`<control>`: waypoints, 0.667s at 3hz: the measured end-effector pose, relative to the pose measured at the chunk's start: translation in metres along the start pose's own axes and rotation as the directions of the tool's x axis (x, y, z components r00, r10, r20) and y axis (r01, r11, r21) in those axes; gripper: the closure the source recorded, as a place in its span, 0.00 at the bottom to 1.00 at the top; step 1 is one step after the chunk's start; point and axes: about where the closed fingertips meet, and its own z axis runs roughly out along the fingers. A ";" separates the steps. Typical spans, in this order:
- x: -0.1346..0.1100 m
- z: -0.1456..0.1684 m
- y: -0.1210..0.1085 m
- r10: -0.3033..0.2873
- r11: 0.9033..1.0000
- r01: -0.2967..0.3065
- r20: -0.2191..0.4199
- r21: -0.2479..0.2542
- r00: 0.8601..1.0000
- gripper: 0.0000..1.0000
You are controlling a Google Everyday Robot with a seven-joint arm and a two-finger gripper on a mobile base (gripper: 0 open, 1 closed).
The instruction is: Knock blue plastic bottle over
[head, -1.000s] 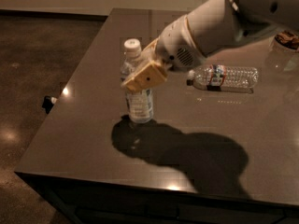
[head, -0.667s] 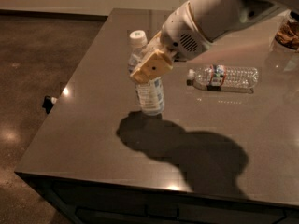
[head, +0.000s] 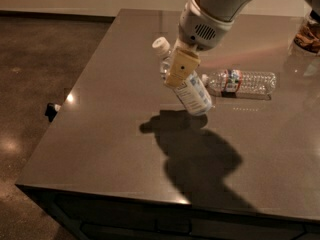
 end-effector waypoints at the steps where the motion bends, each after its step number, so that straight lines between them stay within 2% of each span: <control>1: 0.019 0.012 -0.003 -0.056 0.998 0.058 -0.159 0.008 0.986 1.00; 2: 0.038 0.026 0.000 -0.115 0.993 0.117 -0.296 -0.009 0.948 1.00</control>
Offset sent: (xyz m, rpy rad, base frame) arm -0.0054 -0.0425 -0.0620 -0.5073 0.0472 0.1076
